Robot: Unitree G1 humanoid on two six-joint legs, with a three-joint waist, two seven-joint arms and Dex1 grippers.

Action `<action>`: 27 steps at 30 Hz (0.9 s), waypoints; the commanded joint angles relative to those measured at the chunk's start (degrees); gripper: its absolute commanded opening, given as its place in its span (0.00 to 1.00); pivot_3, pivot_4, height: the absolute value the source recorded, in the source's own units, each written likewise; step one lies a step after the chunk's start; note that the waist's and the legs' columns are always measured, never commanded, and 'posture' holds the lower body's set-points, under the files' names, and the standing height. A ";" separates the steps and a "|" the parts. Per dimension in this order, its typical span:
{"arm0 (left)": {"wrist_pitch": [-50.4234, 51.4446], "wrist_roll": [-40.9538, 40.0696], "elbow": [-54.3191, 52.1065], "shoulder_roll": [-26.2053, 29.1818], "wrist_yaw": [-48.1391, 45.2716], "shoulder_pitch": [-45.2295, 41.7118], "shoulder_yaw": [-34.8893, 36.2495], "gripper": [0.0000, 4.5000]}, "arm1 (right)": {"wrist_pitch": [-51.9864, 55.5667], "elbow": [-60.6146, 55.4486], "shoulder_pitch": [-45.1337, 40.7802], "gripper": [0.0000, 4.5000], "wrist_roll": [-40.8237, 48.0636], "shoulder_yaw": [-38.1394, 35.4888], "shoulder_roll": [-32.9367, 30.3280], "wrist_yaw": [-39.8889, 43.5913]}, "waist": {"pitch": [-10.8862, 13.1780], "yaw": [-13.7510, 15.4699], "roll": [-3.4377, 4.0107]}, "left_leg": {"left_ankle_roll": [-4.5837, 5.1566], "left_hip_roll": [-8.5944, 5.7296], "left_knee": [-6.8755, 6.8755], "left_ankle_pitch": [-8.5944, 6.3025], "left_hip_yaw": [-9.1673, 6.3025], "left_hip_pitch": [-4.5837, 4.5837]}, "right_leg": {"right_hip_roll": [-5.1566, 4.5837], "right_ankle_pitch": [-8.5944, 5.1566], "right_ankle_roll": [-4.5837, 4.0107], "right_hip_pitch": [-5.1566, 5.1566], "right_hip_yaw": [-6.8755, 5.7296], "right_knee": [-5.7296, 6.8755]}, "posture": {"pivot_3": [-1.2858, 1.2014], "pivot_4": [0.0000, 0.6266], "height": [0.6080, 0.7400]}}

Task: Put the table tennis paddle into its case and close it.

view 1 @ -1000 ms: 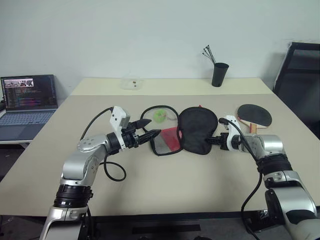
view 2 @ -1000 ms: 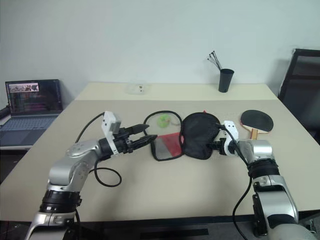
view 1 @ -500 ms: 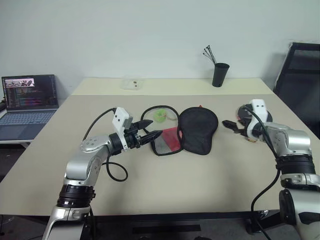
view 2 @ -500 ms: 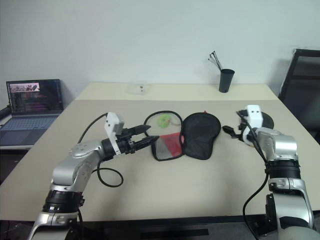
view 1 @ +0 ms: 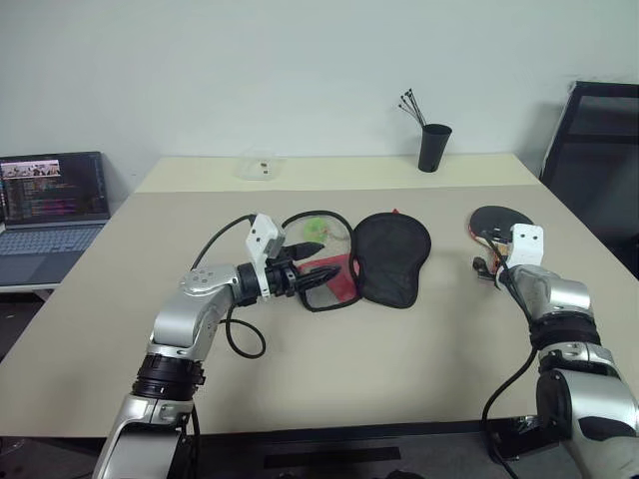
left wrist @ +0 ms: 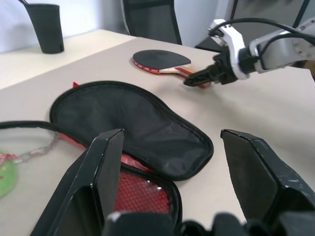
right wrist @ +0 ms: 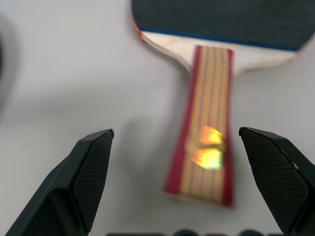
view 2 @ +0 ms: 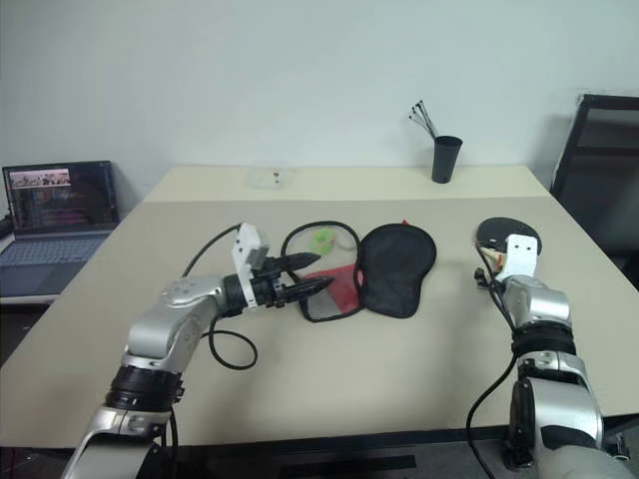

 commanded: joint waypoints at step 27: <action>-1.24 -0.07 -3.05 -0.98 0.73 1.22 -0.06 0.76 | 20.27 -32.63 17.66 0.34 2.17 3.57 -10.22 14.47 | -0.01 0.82 0.01 | 0.13 0.04 0.02 -0.09 0.28 0.00 | -0.16 0.07 0.16 -0.04 0.30 -0.09 | 0.52 0.24 1.00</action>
